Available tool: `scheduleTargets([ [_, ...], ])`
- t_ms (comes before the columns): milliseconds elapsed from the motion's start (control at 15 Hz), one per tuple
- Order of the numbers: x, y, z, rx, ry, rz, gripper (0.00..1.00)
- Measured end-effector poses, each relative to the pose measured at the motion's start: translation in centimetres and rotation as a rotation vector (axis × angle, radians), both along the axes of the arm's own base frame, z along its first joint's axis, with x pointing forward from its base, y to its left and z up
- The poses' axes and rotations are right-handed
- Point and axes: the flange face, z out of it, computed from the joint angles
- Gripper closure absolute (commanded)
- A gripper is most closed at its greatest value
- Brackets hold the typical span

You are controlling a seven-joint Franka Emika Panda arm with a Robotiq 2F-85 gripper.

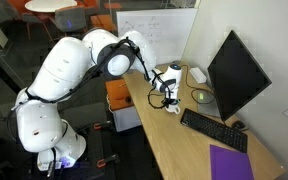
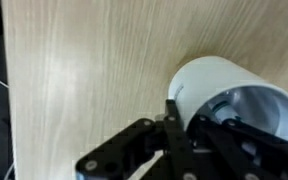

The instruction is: Move the cup towards you

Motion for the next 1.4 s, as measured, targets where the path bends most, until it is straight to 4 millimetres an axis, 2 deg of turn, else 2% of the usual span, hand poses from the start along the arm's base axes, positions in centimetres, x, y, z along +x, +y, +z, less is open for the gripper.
scheduleTargets([
  [400,-1.8,-5.9,2.8,0.007,-0.016,-0.201,0.97],
  [600,-4.1,-9.6,3.0,-0.014,-0.029,-0.345,0.97],
  [733,-6.4,-11.2,2.6,-0.025,-0.019,-0.414,0.97],
  [1133,-13.9,-12.3,1.3,-0.015,-0.008,-0.577,0.97],
  [1400,-17.0,-12.2,0.8,-0.028,-0.003,-0.643,0.97],
])
